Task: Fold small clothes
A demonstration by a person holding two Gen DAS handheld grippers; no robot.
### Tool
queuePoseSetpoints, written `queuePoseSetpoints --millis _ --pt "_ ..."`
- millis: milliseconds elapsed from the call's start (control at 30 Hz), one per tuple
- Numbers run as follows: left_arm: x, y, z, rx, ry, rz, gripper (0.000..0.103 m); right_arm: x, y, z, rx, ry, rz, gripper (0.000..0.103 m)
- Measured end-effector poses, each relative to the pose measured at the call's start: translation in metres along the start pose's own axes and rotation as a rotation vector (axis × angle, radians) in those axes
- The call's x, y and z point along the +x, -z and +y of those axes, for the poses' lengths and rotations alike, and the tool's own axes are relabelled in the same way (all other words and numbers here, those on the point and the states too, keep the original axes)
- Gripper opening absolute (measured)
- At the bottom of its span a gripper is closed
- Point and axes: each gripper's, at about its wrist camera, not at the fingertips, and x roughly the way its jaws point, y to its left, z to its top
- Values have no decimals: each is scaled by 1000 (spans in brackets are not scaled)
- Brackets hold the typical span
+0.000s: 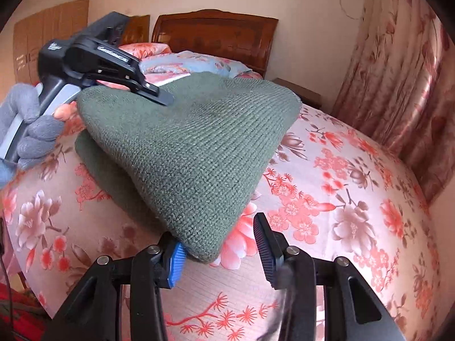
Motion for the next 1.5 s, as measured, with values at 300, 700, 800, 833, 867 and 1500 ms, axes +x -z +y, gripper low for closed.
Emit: queuePoseSetpoints --millis 300,700,800,833,867,1500 --pt "-19 28 -2 6 -46 -73 0 1 6 -6 22 -24 -4 44" --pt "-32 29 8 -26 -56 -106 103 -13 12 -13 -17 -104 0 44" --pt "-74 40 3 -46 -145 -278 103 -30 20 -22 -46 -225 -10 44" --pt "-84 43 -2 -39 -157 -318 103 -38 23 -27 -38 -271 -32 44" --pt "-96 46 -13 -9 -159 -366 103 -44 24 -31 -23 -295 -52 44" --pt "-40 98 -76 298 -332 -235 103 -36 -24 7 -179 -257 -172 31"
